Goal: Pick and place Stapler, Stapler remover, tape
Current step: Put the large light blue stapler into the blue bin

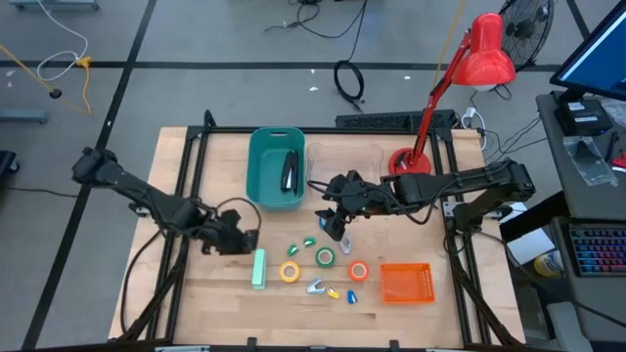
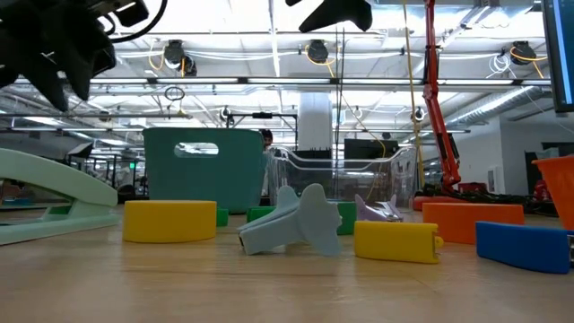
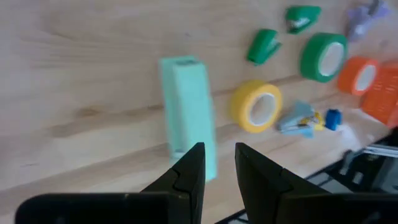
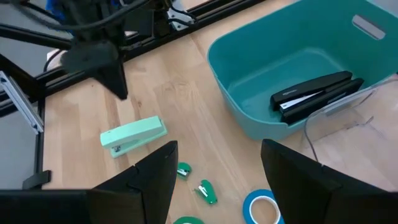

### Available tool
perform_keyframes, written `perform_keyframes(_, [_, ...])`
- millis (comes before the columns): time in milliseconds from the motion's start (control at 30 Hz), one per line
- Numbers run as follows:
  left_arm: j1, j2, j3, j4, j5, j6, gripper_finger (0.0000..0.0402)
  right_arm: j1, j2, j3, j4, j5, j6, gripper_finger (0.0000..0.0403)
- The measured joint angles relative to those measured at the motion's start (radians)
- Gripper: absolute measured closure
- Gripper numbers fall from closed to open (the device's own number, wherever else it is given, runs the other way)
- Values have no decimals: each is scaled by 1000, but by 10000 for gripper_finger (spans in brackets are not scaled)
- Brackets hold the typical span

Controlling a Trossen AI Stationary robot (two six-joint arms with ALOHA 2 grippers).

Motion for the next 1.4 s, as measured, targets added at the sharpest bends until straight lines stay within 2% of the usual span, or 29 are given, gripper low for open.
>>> perform_keyframes(133, [-16, 60, 0, 66, -32, -4, 312, 0, 0, 0, 1, 0, -33, 179])
perform_keyframes(400, [-59, 143, 55, 61, -54, -57, 312, -1, -1, -63, 10, 1, -75, 179])
perform_keyframes(767, [-80, 256, 183, -163, -62, -75, 308, -1, 0, -186, 102, -1, -61, 179])
perform_keyframes(867, [-80, 257, 183, -156, -65, -80, 291, -1, 0, -187, 117, 0, -61, 179])
perform_keyframes(1033, [-81, 257, 183, -134, -111, -54, 234, -1, 0, -187, 133, 1, -61, 179])
perform_keyframes(1167, [-80, 268, 183, -162, -108, -33, 198, -1, 0, -187, 132, 1, -61, 179])
perform_keyframes(1400, [-73, 336, 183, -148, -43, -35, 199, -8, 0, -187, 135, 2, -63, 179])
